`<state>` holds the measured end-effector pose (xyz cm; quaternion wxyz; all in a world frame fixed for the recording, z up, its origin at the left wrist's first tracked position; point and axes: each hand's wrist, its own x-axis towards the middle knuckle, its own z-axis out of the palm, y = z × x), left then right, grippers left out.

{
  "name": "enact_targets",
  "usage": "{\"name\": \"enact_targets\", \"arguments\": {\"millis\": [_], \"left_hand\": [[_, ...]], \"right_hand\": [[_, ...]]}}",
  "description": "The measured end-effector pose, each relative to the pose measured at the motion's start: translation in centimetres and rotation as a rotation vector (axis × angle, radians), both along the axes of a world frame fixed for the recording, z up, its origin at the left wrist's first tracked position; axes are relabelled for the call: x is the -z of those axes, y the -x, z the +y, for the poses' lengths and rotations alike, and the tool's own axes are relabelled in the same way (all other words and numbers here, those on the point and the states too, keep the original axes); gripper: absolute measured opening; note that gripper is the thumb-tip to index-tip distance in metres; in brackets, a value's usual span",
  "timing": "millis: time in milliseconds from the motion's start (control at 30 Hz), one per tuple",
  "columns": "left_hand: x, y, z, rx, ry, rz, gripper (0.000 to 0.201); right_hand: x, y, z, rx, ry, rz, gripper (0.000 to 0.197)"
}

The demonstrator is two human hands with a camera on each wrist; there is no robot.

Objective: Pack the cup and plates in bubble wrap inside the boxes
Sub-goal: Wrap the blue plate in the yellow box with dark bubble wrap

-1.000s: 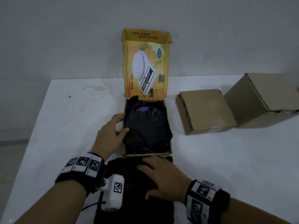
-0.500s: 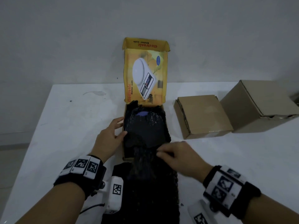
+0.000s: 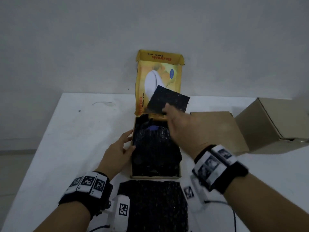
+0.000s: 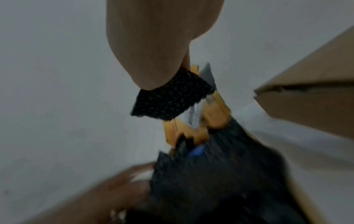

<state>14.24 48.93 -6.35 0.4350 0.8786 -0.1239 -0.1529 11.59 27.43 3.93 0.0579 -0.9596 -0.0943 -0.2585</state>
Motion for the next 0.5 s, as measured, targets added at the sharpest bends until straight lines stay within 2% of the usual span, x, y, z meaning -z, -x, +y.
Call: {"name": "enact_targets", "arguments": {"millis": [100, 167, 233, 300, 367, 433, 500], "left_hand": [[0.1, -0.2, 0.2, 0.027, 0.022, -0.023, 0.055], [0.1, -0.4, 0.3, 0.042, 0.052, -0.035, 0.057], [0.0, -0.4, 0.3, 0.055, 0.073, -0.036, 0.061], [0.1, -0.5, 0.3, 0.062, 0.076, -0.046, 0.066], [0.2, -0.6, 0.2, 0.062, 0.061, -0.056, 0.067], [0.6, -0.7, 0.2, 0.058, 0.055, -0.060, 0.064], [0.9, -0.8, 0.3, 0.056, 0.067, -0.074, 0.065]], "right_hand": [[4.9, 1.5, 0.1, -0.096, 0.186, 0.297, 0.032], [6.2, 1.8, -0.3, -0.171, 0.114, 0.555, 0.030], [6.6, 1.8, -0.9, -0.257, -0.063, 0.720, 0.044], [6.5, 1.2, -1.0, -0.247, -0.173, 0.667, 0.061], [6.5, -0.2, -0.8, -0.096, -0.191, 0.544, 0.065], [6.7, -1.5, -0.3, 0.064, -0.187, 0.638, 0.075], [7.5, -2.4, 0.1, 0.079, -0.098, 0.831, 0.093]]}}
